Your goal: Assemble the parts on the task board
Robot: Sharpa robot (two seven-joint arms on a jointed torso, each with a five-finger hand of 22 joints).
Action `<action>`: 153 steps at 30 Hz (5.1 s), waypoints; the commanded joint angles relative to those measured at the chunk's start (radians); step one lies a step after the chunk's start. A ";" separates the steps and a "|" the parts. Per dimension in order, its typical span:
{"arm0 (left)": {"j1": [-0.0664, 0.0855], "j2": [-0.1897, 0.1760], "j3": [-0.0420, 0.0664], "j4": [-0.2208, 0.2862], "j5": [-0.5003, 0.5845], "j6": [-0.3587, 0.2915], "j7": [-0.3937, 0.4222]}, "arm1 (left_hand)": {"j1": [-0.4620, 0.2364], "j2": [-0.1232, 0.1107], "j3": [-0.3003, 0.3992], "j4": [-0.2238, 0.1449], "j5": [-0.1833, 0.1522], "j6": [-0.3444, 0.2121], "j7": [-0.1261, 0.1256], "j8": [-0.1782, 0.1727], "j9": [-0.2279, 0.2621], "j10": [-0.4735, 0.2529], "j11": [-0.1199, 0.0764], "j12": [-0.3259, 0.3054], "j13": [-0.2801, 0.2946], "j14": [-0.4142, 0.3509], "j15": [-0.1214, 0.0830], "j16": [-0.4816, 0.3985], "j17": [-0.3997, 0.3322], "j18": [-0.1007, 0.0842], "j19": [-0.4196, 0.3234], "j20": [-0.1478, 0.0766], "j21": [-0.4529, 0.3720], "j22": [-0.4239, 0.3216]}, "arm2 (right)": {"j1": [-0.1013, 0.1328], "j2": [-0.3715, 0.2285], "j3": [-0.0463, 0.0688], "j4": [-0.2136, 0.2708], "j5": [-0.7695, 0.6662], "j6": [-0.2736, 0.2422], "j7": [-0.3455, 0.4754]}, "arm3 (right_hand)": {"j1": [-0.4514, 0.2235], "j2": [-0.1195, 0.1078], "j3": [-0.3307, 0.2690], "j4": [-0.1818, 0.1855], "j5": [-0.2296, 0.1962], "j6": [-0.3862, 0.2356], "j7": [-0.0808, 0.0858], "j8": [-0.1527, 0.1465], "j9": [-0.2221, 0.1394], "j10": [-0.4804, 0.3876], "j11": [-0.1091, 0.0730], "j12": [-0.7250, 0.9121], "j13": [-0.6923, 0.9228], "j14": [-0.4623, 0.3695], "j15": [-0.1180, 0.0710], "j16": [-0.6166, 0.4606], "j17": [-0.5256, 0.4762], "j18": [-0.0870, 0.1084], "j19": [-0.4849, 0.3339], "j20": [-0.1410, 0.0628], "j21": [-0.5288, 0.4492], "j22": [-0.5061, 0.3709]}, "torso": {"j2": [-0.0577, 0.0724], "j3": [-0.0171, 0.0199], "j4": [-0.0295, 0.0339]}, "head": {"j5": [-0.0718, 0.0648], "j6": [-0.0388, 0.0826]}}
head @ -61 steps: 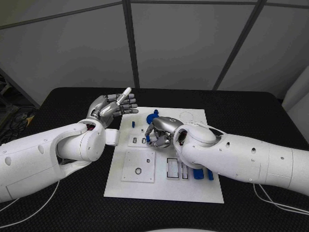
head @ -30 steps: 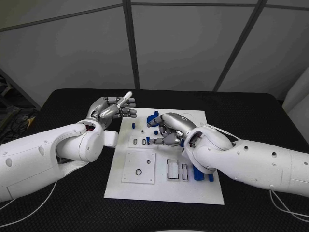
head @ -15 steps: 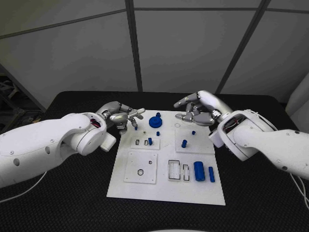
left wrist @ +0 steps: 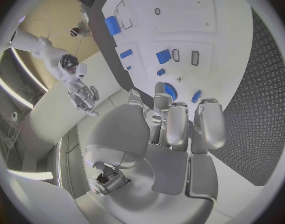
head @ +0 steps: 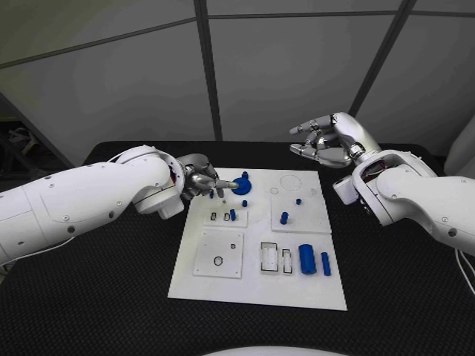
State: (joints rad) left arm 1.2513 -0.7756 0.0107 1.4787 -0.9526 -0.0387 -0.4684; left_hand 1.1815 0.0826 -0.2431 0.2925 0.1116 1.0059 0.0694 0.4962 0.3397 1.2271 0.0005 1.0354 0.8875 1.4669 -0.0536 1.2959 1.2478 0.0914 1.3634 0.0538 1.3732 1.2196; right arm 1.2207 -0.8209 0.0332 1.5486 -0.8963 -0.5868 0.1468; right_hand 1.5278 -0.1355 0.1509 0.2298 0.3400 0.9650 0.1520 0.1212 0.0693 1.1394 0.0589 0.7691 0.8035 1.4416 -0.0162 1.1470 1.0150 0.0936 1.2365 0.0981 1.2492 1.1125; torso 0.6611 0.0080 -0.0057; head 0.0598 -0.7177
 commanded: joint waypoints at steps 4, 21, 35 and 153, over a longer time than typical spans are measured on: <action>0.026 0.057 -0.040 -0.040 -0.138 0.103 -0.056 | -0.019 0.006 -0.016 0.000 -0.004 -0.018 0.000 0.017 0.019 0.005 -0.001 0.012 0.014 0.022 -0.006 -0.001 0.002 -0.020 0.013 -0.001 0.010 0.012 | 0.004 0.006 0.001 -0.017 0.043 -0.004 0.008 | -0.006 -0.010 0.006 -0.001 0.010 -0.008 0.001 -0.006 -0.002 -0.009 0.001 -0.004 -0.002 0.004 0.000 -0.007 -0.002 0.015 -0.007 -0.003 -0.011 -0.006 | -0.004 -0.0017 0.0033 | 0.004 -0.006; 0.035 0.128 -0.075 -0.100 -0.137 0.184 -0.061 | 0.011 0.005 -0.002 -0.002 0.002 -0.035 -0.001 0.036 0.043 0.000 -0.002 0.018 0.024 0.022 -0.007 -0.003 0.004 -0.024 0.020 -0.001 0.021 0.035 | 0.004 0.018 0.000 -0.037 0.043 0.015 -0.015 | -0.012 -0.015 0.006 0.001 0.023 -0.013 0.001 -0.010 -0.002 -0.010 0.002 -0.009 -0.008 0.009 0.001 -0.008 0.004 0.018 -0.013 -0.003 -0.024 -0.020 | -0.002 -0.0035 0.0020 | 0.008 -0.015; 0.035 0.147 -0.076 -0.122 -0.154 0.224 -0.064 | 0.021 0.008 0.008 -0.002 0.002 -0.038 -0.003 0.046 0.055 0.007 -0.004 0.031 0.039 0.023 -0.008 -0.004 0.006 -0.027 0.030 -0.002 0.032 0.053 | 0.004 0.020 0.000 -0.044 0.043 0.025 -0.027 | -0.015 -0.016 0.006 0.002 0.028 -0.013 0.002 -0.011 -0.001 -0.013 0.002 -0.014 -0.013 0.009 0.001 -0.013 0.001 0.020 -0.017 -0.002 -0.032 -0.029 | -0.001 -0.0046 0.0022 | 0.011 -0.026; -0.071 0.027 -0.078 0.043 -0.130 -0.281 -0.030 | 0.139 -0.308 0.976 -0.194 0.100 -0.009 -0.005 -0.040 0.260 0.051 -0.014 -0.094 -0.038 0.031 -0.019 -0.021 0.037 -0.041 0.067 -0.012 0.064 0.168 | 0.003 0.017 0.000 -0.077 0.067 0.021 -0.031 | -0.033 -0.004 0.010 0.014 -0.006 -0.016 0.002 -0.014 -0.001 -0.012 0.003 -0.008 -0.014 0.015 0.002 -0.025 0.003 0.021 -0.015 -0.002 -0.048 -0.042 | -0.014 0.0050 0.0223 | 0.004 -0.059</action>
State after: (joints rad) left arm 1.1798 -0.7491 -0.0677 1.5224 -1.0306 -0.2985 -0.4890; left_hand 1.3258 -0.2261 0.5565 0.2707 0.2054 0.9955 0.0695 0.4512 0.5998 1.2626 -0.0066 0.9375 0.8483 1.4665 -0.0661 1.2779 1.2831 0.0608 1.4254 0.0416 1.4330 1.3077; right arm 1.2219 -0.8039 0.0324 1.4698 -0.8322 -0.5599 0.1094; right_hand 1.5026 -0.1418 0.1589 0.2379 0.3388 0.9569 0.1537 0.1123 0.0688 1.1325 0.0591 0.7576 0.7903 1.4490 -0.0161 1.1245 1.0163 0.1087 1.2222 0.0982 1.2071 1.0716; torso 0.6466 0.0138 0.0147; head 0.0641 -0.7756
